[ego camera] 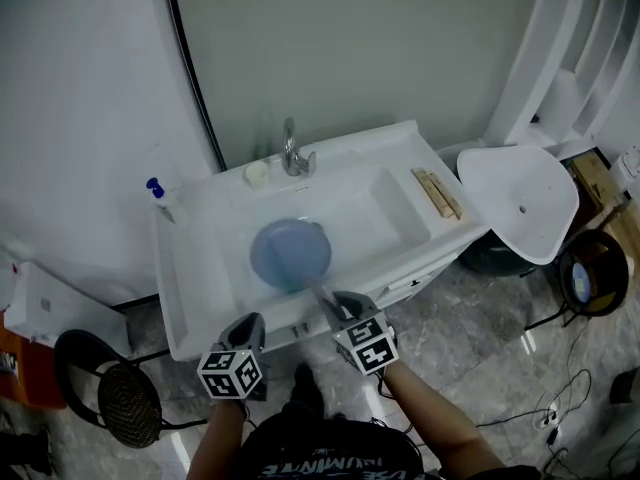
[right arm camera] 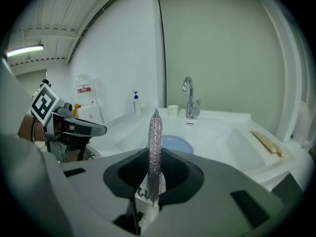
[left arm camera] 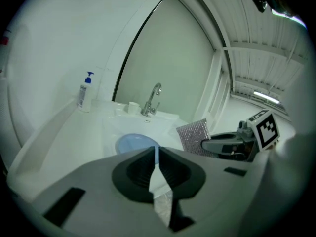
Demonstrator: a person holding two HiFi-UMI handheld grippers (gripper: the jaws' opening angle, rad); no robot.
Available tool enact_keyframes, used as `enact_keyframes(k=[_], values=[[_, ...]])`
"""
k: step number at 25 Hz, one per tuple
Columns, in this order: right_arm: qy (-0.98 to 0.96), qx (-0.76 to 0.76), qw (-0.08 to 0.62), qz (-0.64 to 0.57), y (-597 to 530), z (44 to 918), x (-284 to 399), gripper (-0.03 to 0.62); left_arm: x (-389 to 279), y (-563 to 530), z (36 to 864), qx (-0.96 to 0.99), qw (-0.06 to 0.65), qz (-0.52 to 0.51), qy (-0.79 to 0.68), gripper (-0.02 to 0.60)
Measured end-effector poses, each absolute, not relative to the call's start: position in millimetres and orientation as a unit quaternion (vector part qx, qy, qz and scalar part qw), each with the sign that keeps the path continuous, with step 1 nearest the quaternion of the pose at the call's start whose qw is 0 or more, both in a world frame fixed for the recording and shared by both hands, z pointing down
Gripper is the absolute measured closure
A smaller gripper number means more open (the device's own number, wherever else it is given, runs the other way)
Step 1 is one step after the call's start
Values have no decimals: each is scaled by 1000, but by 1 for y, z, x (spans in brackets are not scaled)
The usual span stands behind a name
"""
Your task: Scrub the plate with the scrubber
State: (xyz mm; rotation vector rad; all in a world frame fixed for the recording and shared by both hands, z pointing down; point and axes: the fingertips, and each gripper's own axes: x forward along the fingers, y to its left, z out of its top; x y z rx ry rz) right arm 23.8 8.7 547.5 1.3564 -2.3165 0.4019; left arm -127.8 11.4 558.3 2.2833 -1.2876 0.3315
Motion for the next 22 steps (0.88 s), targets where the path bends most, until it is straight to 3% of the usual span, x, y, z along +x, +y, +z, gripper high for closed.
enact_keyframes(k=[22], values=[[-850, 457, 208, 160, 155, 553, 15, 517, -147, 186, 541, 814, 254, 92, -513, 547]])
